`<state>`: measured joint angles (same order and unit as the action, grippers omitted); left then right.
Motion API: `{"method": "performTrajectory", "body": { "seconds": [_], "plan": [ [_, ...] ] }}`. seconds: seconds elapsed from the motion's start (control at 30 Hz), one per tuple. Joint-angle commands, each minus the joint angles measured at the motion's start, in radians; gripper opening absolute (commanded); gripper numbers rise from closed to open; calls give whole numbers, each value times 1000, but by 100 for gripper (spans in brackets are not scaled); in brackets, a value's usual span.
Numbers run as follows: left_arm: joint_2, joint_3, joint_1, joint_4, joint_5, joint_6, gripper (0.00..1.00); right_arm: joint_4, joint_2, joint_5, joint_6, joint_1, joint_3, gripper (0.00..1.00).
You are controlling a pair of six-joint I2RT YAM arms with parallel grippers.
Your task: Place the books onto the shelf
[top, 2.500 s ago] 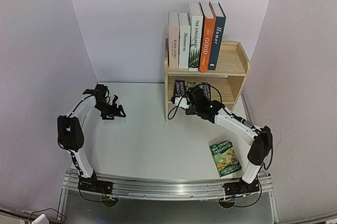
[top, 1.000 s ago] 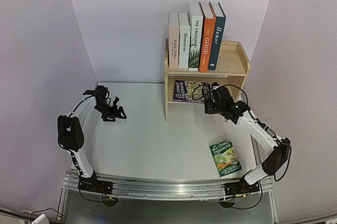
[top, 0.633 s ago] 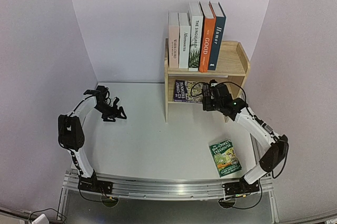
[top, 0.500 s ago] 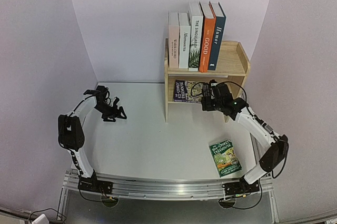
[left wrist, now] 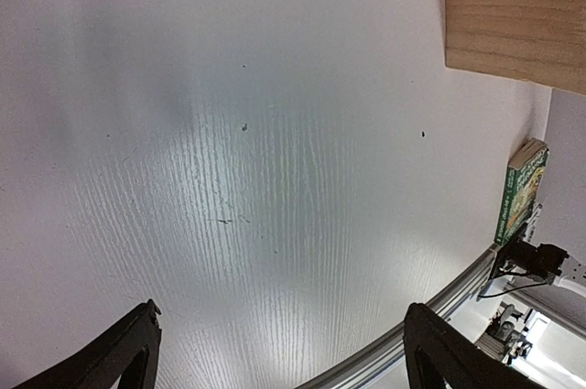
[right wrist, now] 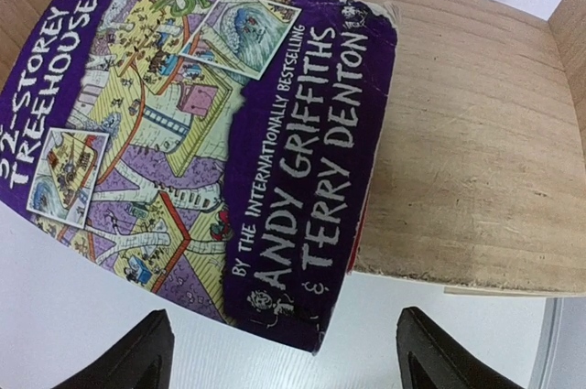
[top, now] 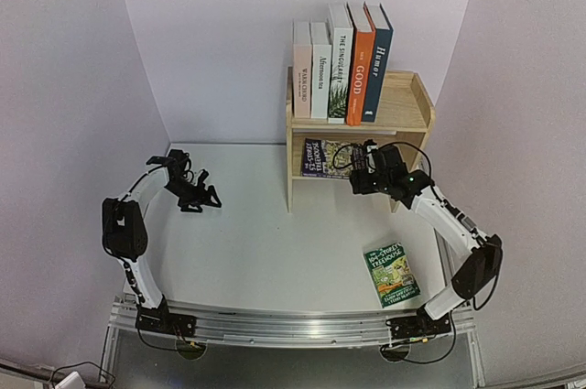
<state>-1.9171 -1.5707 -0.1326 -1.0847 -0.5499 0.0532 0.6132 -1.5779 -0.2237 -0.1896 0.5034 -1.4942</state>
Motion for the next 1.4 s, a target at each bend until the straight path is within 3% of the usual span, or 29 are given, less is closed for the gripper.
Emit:
{"method": "performTrajectory", "body": {
  "seconds": [0.0,0.47,0.87,1.37],
  "plan": [
    [4,-34,-2,-24,-5,-6,92,-28,-37,13,21,-4,-46,78],
    [-3,-43,-1,-26,-11,-5,92,-75,-73,-35,9,-5,-64,71],
    [0,-29,1,-25,-3,-15,92,-108,-105,-34,-44,-2,-80,73],
    [0,-28,6,-27,-6,-16,91,-201,-42,-156,-68,57,21,75]
  ]
}}
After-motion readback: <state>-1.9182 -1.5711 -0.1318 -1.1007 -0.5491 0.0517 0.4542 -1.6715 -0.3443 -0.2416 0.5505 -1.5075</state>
